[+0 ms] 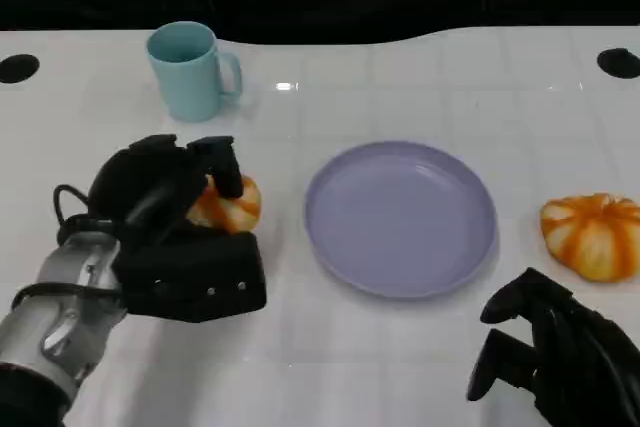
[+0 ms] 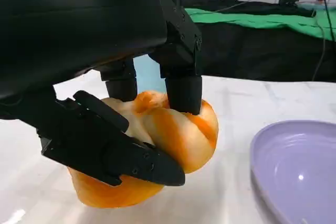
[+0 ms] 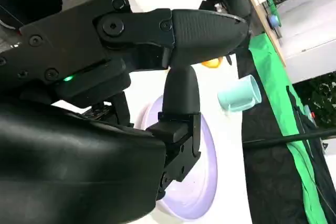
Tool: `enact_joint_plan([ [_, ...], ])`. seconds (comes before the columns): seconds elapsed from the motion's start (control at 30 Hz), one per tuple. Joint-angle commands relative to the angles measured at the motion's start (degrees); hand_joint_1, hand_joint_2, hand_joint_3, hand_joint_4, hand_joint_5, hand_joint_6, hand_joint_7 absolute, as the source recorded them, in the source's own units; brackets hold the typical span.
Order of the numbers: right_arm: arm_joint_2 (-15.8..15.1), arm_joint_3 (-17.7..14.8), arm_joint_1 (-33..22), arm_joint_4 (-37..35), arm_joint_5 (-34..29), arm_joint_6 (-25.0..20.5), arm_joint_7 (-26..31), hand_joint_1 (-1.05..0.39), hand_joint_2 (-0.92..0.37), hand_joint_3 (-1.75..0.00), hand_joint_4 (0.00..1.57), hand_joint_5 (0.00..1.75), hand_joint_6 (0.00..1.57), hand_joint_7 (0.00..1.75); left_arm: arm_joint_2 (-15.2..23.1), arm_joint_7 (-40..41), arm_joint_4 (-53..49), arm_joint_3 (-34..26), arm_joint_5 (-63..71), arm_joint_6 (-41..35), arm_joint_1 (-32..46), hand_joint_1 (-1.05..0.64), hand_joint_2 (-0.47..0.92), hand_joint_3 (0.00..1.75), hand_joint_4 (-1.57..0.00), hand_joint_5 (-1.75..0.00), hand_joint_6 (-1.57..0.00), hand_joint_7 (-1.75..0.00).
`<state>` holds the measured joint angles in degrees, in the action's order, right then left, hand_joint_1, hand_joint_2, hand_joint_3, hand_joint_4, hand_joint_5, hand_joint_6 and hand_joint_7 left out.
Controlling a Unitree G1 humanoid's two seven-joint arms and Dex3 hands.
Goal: Grasp the bread from the table and place it into the plate.
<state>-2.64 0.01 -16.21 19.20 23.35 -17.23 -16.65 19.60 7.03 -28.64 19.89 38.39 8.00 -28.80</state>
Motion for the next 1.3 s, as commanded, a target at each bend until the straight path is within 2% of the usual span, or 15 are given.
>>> enact_joint_plan([
  [0.03, -0.54, -0.44, 0.02, 0.02, 0.05, 0.44, -0.1, -0.53, -0.92, -0.48, 0.62, 1.75, 0.4, 1.69, -0.3, -0.89, 1.18, -0.12, -0.1, -0.97, -1.62, -0.28, 0.89, 0.32, -0.8, -1.75, -0.58, -1.75],
  [0.43, -0.54, -0.45, 0.02, 0.02, 0.05, 0.44, -0.1, -0.53, -0.92, -0.48, 0.63, 1.75, 0.4, 1.68, -0.35, -1.01, 1.3, -0.16, -0.05, -1.13, -1.59, -0.28, 0.9, 0.29, -0.8, -1.75, -0.58, -1.75],
  [0.47, -0.55, -0.61, -0.05, 0.1, 0.42, 0.04, -0.12, -0.53, -0.92, -0.48, 0.63, 1.75, 0.4, 1.68, -2.06, -0.12, -0.34, 0.79, 0.19, 0.46, -4.42, -0.28, 0.9, 0.29, -0.8, -1.75, -0.58, -1.75],
  [0.53, -0.55, -0.8, -0.31, 0.19, 0.84, -0.22, -0.24, -0.53, -0.92, -0.46, 0.63, 1.75, 0.4, 1.69, -5.52, 2.41, -4.13, 2.77, 1.2, 3.17, -9.87, -0.16, 0.86, 0.29, -0.78, -1.75, -0.57, -1.67],
  [0.6, -0.45, -0.83, -0.63, 0.27, 0.99, -0.06, -0.37, -0.52, -0.92, -0.47, 0.62, 1.75, 0.39, 1.69, -7.93, 4.68, -7.86, 4.29, 2.3, 4.69, -13.81, -0.15, 0.85, 0.32, -0.82, -1.75, -0.59, -1.73],
  [0.97, 0.11, -0.48, -1.15, 0.47, 1.0, 0.27, -0.57, -0.52, -0.92, -0.48, 0.62, 1.75, 0.39, 1.7, -11.88, 7.3, -15.28, 6.57, 2.16, 8.03, -19.57, -0.2, 0.84, 0.36, -0.84, -1.75, -0.6, -1.75],
  [1.0, 0.1, -0.45, -1.18, 0.55, 0.95, 0.19, -0.52, -0.52, -0.92, -0.48, 0.62, 1.75, 0.39, 1.7, -12.15, 6.79, -15.66, 6.57, 1.7, 8.49, -19.8, -0.2, 0.76, 0.56, -0.85, -1.75, -0.61, -1.75],
  [1.07, 0.16, -0.45, -1.22, 0.65, 1.01, 0.03, -0.45, -0.52, -0.92, -0.47, 0.62, 1.75, 0.39, 1.7, -12.56, 6.08, -16.32, 6.73, 1.27, 9.11, -20.26, -0.19, 0.67, 0.76, -0.86, -1.75, -0.62, -1.75],
  [1.17, 0.38, -0.43, -1.36, 0.73, 0.92, 0.24, -0.35, -0.52, -0.92, -0.48, 0.62, 1.75, 0.39, 1.7, -13.3, 5.79, -17.39, 7.37, 1.48, 9.6, -21.0, -0.22, 0.64, 0.8, -0.86, -1.75, -0.62, -1.75],
  [1.3, 0.23, -0.37, -1.42, 0.96, 0.87, -0.04, -0.4, -0.51, -0.92, -0.49, 0.62, 1.75, 0.39, 1.7, -14.4, 6.22, -19.24, 8.08, 1.81, 10.01, -21.75, -0.23, 0.64, 0.78, -0.87, -1.75, -0.62, -1.75],
])
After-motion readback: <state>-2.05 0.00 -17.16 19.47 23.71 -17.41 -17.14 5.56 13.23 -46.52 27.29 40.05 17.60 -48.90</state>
